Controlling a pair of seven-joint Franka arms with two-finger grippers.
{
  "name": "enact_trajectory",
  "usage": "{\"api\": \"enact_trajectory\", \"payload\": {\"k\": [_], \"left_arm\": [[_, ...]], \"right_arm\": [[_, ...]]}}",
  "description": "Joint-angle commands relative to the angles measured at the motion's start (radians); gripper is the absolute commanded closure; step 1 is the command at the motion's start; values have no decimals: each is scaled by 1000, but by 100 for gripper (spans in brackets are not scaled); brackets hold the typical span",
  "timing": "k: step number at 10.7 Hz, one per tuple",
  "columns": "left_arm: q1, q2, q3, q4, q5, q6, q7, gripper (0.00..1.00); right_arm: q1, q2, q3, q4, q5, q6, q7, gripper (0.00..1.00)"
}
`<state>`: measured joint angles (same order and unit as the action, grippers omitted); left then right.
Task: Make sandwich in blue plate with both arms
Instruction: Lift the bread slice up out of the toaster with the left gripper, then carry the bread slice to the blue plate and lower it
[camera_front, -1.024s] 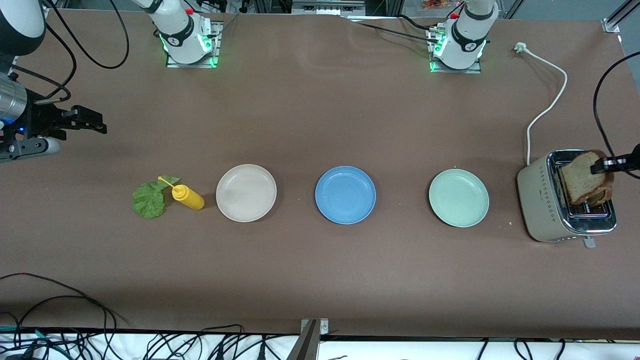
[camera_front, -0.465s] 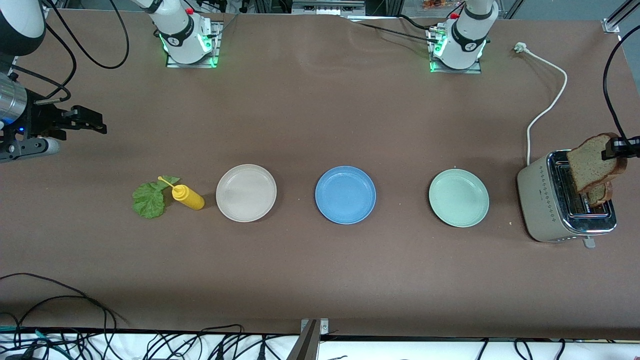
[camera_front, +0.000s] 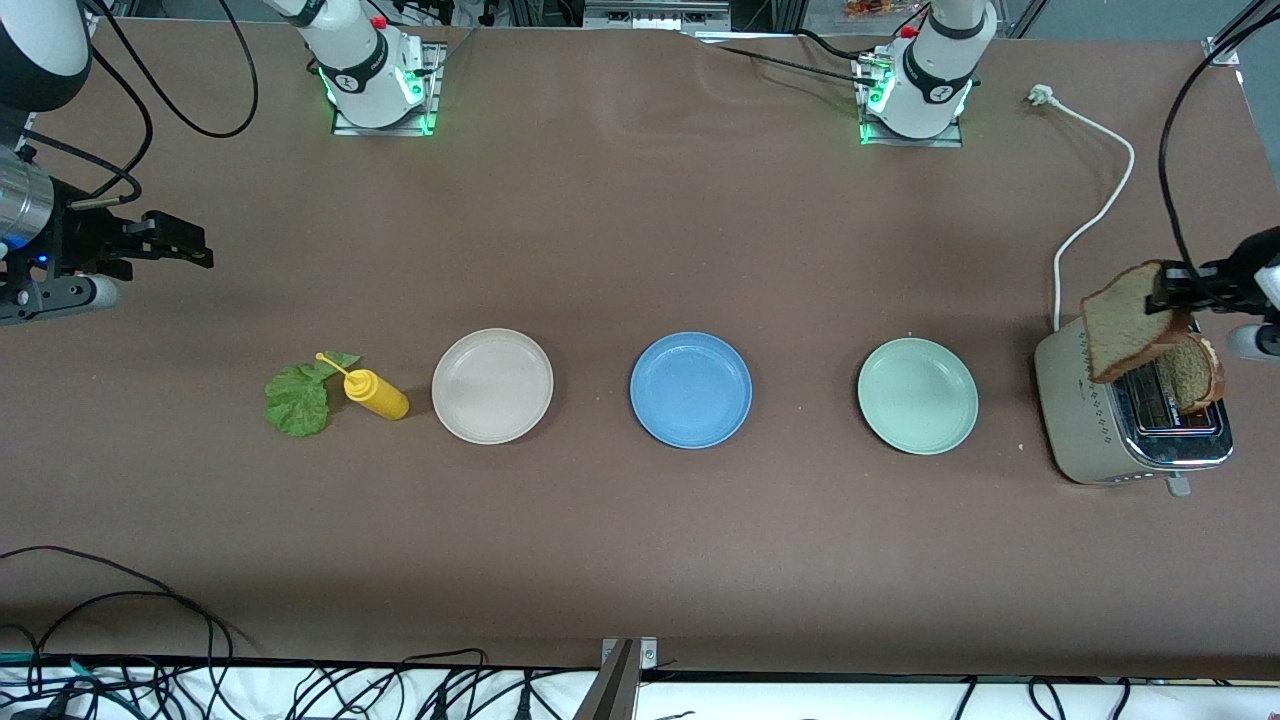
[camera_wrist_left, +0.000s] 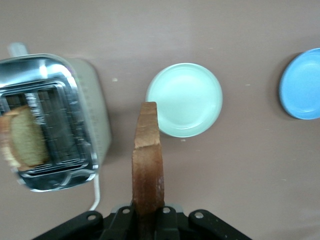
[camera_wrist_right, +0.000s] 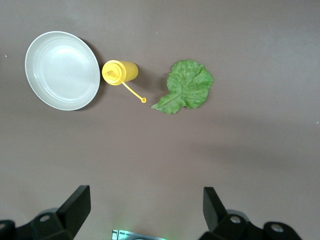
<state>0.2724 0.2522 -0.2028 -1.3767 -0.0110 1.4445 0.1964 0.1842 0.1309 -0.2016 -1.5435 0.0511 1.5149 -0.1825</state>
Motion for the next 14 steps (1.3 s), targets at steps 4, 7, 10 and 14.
{"api": "enact_trajectory", "payload": {"k": [4, 7, 10, 14], "left_arm": [[-73, 76, -82, -5, -303, -36, -132, 100], [-183, 182, -82, 2, -485, 12, -129, 100], [-313, 304, -82, 2, -560, 245, -106, 100], [-415, 476, -82, 1, -711, 503, -24, 100]], "right_arm": [[-2, -4, -1, 3, 3, -4, -14, 0], [-2, -2, -1, 3, 3, -4, -14, 0], [-2, -4, -1, 3, 6, -4, -14, 0], [0, 2, -1, 3, 4, -2, -14, 0]]}}
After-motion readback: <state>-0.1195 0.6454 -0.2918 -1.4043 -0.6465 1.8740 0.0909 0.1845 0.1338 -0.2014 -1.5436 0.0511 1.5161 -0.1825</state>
